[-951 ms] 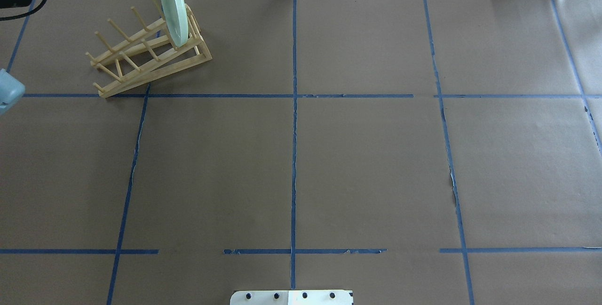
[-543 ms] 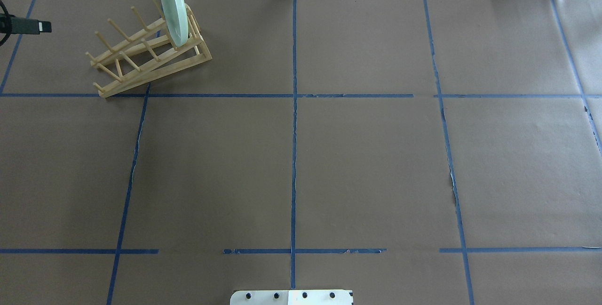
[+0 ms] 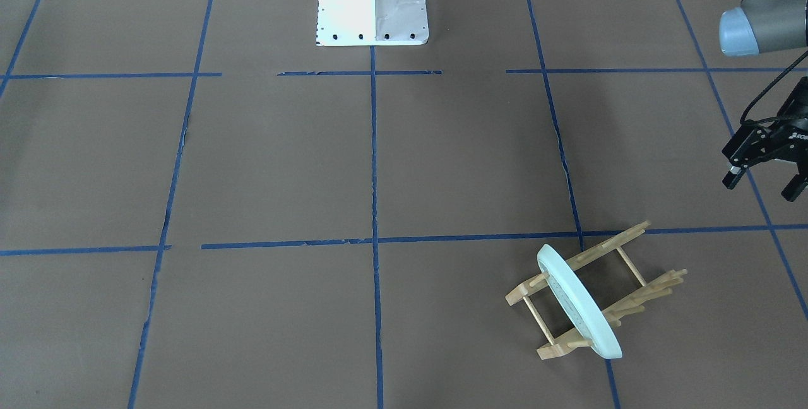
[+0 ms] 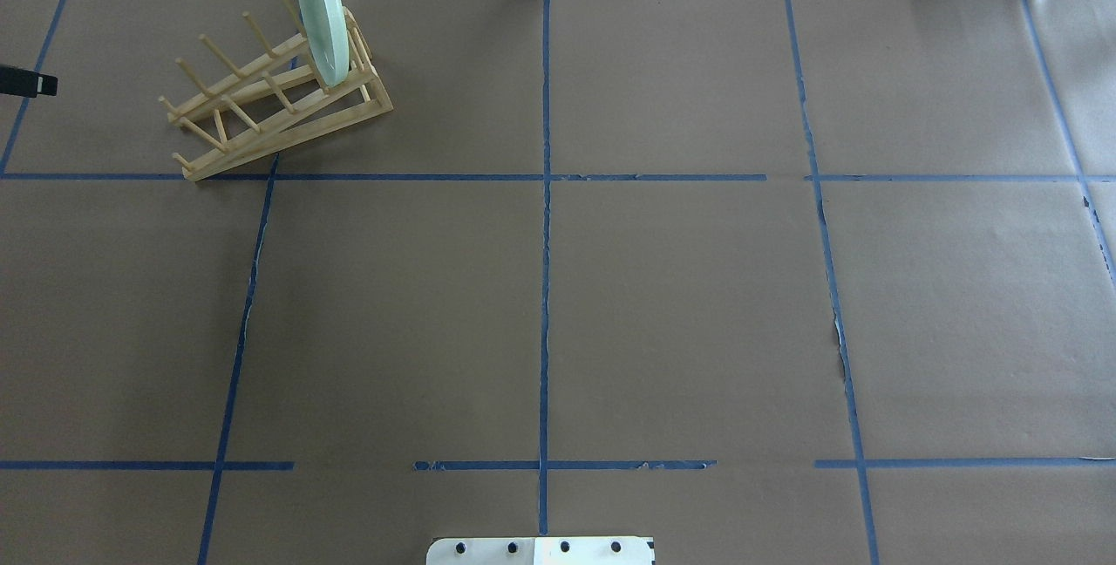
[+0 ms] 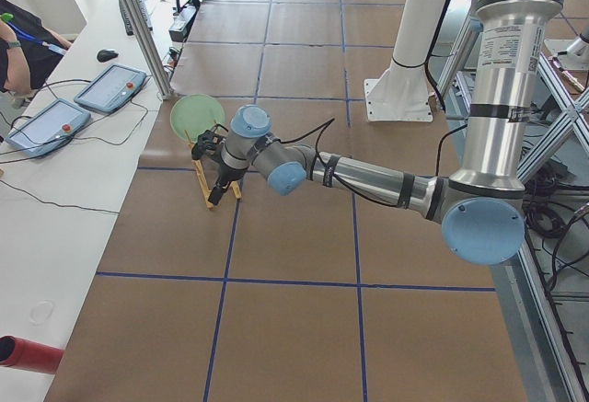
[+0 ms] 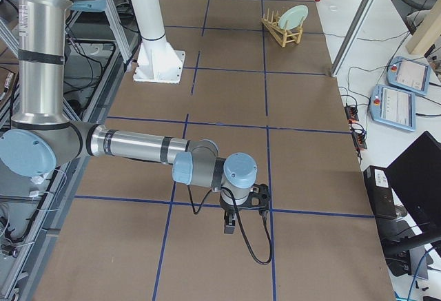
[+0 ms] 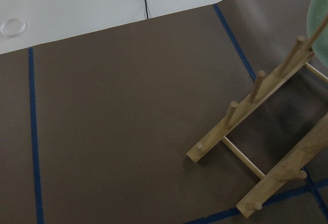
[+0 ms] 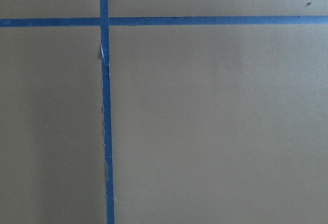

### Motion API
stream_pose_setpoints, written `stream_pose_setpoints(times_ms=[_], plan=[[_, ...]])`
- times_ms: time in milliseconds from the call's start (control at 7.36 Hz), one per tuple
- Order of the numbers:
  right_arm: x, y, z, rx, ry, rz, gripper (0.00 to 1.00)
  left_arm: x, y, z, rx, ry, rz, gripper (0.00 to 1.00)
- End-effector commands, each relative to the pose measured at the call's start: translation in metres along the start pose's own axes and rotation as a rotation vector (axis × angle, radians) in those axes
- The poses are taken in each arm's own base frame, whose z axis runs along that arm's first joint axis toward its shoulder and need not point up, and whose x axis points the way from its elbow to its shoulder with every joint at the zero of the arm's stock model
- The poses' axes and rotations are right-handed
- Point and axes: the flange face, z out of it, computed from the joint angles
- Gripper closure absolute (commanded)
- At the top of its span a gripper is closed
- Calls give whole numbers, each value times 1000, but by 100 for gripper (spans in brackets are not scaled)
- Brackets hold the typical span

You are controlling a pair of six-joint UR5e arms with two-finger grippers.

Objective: Place plate on rack
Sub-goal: 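Open the left gripper and withdraw it from the plate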

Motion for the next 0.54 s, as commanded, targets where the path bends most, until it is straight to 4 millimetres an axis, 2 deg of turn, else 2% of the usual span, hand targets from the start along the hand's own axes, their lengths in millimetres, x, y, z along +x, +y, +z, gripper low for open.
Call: stream_pose_setpoints(times_ms=[0,272,408], plan=[[0,0,0,-1,0,1,0,-46,15,-12,-59,-21,-1,0],[0,0,0,0,0,-1,0,-117,50,7,-139,6,-26,0],[0,0,0,0,0,0,0,-140,69,15,-176,70,-93,0]])
